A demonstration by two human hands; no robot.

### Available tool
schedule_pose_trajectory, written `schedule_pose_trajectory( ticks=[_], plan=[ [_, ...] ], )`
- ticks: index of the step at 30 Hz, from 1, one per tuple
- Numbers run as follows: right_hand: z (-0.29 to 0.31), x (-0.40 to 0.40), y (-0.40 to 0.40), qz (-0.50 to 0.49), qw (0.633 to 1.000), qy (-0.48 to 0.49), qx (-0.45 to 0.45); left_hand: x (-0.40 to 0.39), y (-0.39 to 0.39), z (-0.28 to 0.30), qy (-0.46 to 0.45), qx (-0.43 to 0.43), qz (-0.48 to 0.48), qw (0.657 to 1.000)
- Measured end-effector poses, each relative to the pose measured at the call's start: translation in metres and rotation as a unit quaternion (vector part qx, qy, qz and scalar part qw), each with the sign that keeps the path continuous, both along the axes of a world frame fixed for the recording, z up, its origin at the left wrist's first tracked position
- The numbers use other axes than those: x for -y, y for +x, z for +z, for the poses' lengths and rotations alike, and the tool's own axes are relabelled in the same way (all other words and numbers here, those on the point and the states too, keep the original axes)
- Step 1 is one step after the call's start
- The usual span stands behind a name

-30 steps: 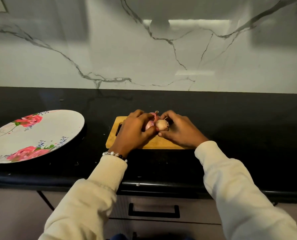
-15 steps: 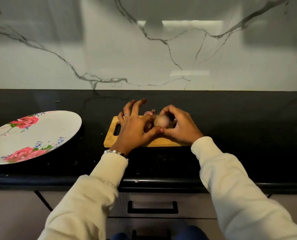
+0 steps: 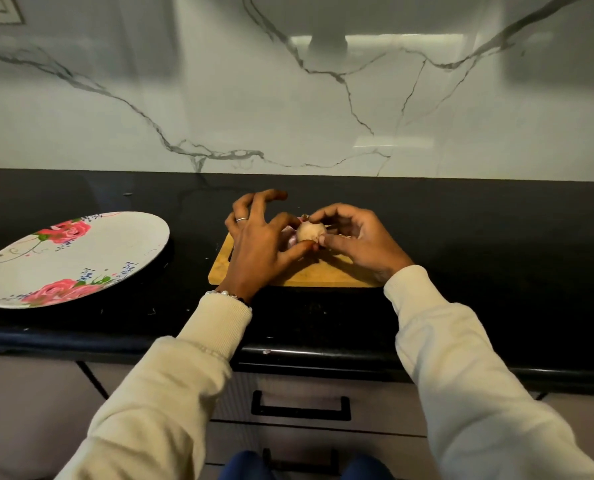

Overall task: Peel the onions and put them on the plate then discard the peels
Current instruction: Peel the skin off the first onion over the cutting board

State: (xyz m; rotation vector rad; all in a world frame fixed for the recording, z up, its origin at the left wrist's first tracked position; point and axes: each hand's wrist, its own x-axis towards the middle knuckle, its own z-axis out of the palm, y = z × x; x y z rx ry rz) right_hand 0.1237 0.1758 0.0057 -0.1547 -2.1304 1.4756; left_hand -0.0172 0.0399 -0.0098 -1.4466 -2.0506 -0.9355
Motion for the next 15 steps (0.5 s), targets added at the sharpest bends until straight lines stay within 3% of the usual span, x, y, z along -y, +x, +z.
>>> schedule_pose_trajectory(
  ticks=[15],
  plan=[
    [0.0014, -0.0061, 0.0014, -0.008, 0.999, 0.002, 0.036, -0.0017, -0.0045, -0.0033, 0.027, -0.041, -0.051, 0.997]
  ],
)
